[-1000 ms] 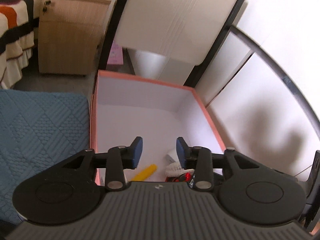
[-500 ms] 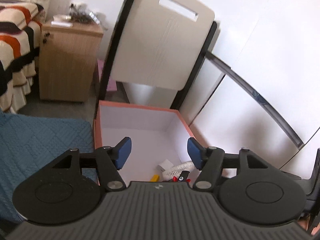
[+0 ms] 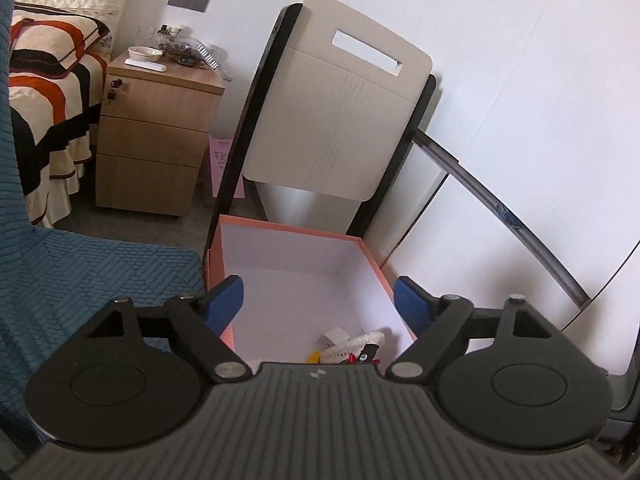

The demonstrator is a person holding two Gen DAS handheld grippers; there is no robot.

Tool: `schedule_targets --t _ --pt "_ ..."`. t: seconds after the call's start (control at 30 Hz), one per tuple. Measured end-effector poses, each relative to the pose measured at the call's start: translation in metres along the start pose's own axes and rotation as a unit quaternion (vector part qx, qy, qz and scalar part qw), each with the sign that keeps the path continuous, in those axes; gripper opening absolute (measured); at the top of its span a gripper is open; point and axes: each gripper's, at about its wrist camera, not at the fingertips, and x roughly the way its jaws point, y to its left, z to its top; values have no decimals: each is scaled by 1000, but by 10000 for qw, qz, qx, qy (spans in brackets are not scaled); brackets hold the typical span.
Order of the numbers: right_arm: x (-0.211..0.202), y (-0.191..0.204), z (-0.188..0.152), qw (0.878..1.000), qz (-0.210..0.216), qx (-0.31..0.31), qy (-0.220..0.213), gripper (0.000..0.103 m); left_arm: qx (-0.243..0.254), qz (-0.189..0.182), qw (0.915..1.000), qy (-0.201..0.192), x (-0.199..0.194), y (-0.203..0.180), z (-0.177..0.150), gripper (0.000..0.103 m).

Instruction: Organize rigid objects

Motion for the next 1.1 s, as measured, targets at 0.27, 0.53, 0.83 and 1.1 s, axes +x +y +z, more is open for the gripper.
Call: schedule_targets --t 0.27,0.53,0.83,1.1 --pt "-10 2 -7 9998 -5 173 -6 103 -17 212 9998 -19 -15 6 -8 98" --pt "-13 12 -22 9999 -46 144 -41 103 -23 278 9995 137 -17 16 -19 101" --pt "-15 21 -36 9993 -163 329 71 103 126 311 9989 321 -24 20 -34 102" --pt "-20 31 -39 9994 -150 291 145 103 132 319 9989 321 -39 20 -39 102"
